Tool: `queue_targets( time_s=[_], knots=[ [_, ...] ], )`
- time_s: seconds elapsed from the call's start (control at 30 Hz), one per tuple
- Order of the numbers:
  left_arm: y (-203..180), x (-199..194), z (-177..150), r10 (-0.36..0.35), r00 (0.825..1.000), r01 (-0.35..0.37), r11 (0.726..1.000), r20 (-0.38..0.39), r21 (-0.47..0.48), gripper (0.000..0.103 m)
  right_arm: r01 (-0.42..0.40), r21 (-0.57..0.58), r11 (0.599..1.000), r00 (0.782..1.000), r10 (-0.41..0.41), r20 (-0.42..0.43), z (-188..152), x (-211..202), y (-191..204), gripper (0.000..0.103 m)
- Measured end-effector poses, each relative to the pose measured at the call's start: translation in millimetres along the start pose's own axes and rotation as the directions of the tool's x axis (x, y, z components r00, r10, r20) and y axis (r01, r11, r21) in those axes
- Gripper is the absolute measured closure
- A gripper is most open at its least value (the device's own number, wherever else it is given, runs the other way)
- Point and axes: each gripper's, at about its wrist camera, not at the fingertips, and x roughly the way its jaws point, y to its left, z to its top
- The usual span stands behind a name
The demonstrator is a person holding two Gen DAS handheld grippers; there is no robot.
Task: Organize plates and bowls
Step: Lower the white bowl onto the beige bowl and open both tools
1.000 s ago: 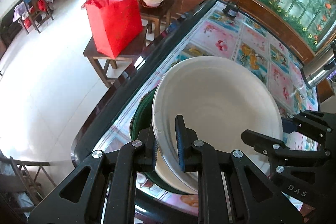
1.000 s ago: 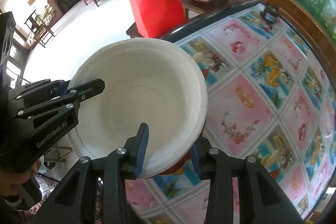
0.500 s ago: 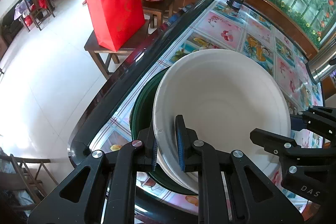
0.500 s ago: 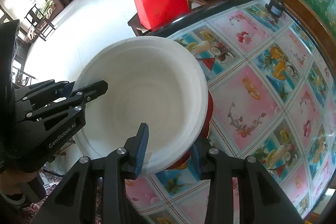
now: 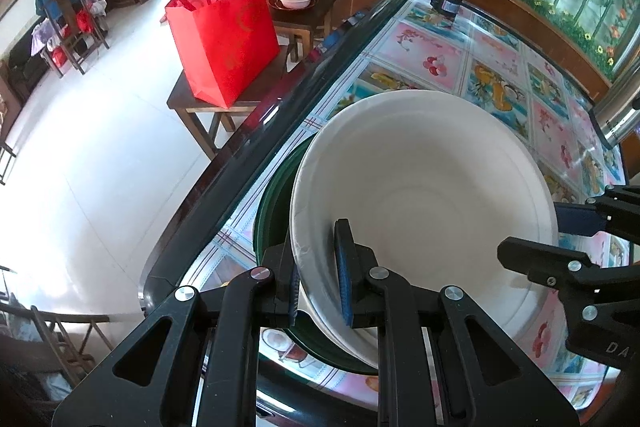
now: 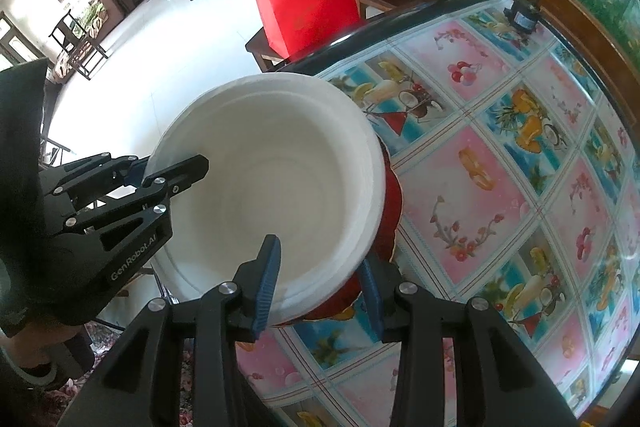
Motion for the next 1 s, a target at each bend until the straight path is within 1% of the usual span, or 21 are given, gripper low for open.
queue_targets(
  time_s=[0.23, 0.57, 0.77, 0.87, 0.93, 0.97, 1.0],
  knots=[
    [0.5, -1.6, -2.4, -0.006, 1.000, 0.006, 1.000, 0.010, 0.000, 0.088, 0.000, 0.008, 1.000, 1.000, -0.001, 0.011, 0.0, -4.5, -3.5, 0.063],
    [2.9, -3.0, -4.1, -0.004, 1.000, 0.004, 1.000, 0.021, -0.003, 0.088, 0.002, 0.019, 1.000, 1.000, -0.002, -0.010, -4.9, 1.4, -7.7, 0.059],
    [2.1, -6.4, -5.0, -0.002, 0.999, 0.002, 1.000, 0.032, -0.001, 0.088, 0.006, 0.028, 1.000, 1.000, -0.006, -0.018, -7.8, 3.0, -8.1, 0.057],
    [1.8, -9.1, -4.0, -0.006, 0.999, 0.006, 1.000, 0.042, -0.002, 0.088, 0.006, 0.027, 1.000, 1.000, -0.005, -0.017, -8.3, 2.3, -7.9, 0.054],
    [3.0, -11.4, -3.2, -0.011, 0.999, 0.012, 1.000, 0.048, -0.004, 0.084, 0.004, 0.028, 1.000, 1.000, -0.004, -0.011, -9.2, 1.3, -6.7, 0.051],
    [3.5, -12.7, -2.9, -0.014, 0.998, 0.015, 1.000, 0.053, -0.005, 0.080, 0.004, 0.029, 1.000, 1.000, -0.004, -0.008, -9.3, 1.0, -5.7, 0.051],
    [4.3, -14.6, -2.9, -0.017, 0.998, 0.017, 1.000, 0.060, -0.006, 0.073, 0.006, 0.029, 1.000, 1.000, -0.005, -0.003, -9.6, 0.2, -4.8, 0.049]
  ],
)
